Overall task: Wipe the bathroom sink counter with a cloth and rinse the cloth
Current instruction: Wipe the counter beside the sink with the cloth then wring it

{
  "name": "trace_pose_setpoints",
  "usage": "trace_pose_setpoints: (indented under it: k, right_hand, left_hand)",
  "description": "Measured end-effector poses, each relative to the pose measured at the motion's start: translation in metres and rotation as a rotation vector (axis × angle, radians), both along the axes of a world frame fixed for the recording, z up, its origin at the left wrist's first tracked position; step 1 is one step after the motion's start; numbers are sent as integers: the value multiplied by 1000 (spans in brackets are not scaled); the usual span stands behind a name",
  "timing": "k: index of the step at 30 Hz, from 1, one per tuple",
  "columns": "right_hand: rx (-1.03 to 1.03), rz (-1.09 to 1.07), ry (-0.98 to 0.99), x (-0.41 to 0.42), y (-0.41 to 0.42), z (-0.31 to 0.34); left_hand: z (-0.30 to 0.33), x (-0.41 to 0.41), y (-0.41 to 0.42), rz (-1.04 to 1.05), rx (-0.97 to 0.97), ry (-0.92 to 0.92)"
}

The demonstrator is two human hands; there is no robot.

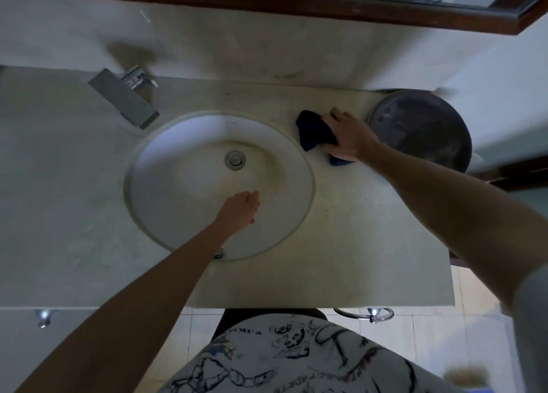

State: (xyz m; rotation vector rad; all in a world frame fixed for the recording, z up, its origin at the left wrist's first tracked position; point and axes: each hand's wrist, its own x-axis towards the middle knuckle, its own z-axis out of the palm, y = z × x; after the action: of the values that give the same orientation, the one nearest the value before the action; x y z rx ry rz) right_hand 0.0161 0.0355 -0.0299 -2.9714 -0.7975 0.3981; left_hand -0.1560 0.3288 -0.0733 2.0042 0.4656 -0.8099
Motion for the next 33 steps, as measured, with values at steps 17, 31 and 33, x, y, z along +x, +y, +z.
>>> trace_pose_setpoints:
  k: [17,31,33]
  right_hand:
    - [464,-430,109,-209,72,-3]
    - [204,-474,-106,-190,-109,5]
    - [278,-562,-147,-209,-103,-7]
  left_hand:
    - [-11,-88,-23,56,227,-259]
    - [-17,-96,-31,91,372,-348]
    - [-16,-98,-33,89,382,-364]
